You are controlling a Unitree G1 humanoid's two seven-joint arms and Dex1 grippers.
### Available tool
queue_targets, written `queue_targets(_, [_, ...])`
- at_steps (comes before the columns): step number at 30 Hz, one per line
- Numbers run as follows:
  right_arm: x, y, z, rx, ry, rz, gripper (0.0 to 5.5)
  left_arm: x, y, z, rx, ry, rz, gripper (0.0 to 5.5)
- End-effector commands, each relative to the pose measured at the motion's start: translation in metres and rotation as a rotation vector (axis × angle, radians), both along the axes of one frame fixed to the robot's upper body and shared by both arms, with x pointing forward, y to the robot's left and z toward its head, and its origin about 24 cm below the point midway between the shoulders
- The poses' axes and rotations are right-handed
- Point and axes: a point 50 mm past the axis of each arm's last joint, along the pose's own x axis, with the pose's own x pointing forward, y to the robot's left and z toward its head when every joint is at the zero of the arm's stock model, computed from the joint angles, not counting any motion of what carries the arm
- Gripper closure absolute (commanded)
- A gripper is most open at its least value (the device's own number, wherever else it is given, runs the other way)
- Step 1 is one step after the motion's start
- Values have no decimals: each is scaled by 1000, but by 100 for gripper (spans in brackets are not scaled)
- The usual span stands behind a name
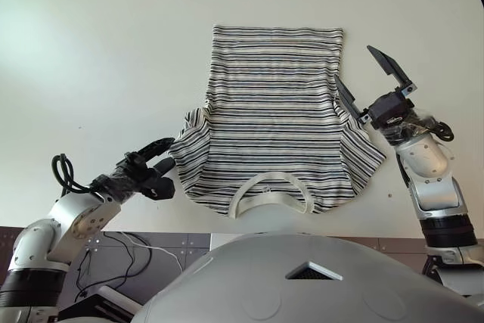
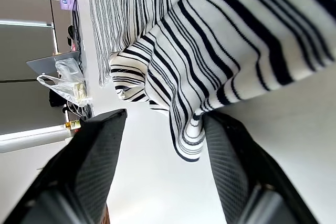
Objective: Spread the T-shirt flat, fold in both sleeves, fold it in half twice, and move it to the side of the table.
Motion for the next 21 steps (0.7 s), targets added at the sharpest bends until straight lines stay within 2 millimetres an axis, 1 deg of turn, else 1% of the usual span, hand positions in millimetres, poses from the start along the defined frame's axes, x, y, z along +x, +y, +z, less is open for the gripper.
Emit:
queue_targets(1, [-1,-3,-2,-13,6,-15,230,-3,9,-10,99,47,21,284])
queue_targets(4, [-1,-3,-3,-10,8,-19,230,-2,10,-12,101,40,41,284])
queue_targets(9, [-3,-3,-5,-7,13,-22,227,-4,9,-17,107,57,48,360])
queue_targets(14, [-4,-2,-5,-5,14,-23,227,-3,6,-18,100,63,35,451])
queue_targets(17, [-4,-2,-6,-4,16,-21,227,-4,8,-18,107,63,44,494])
queue_targets(18, [-5,-2,-6,-3,17,-21,227,-3,8,-18,115,61,50,518])
queue_targets(20, [-5,-2,-6,-2,18,-20,227,-3,10,-18,130,55,56,537])
queue_targets(21, [-5,-2,-6,-2,19,-20,227,-3,10,-18,133,52,58,537])
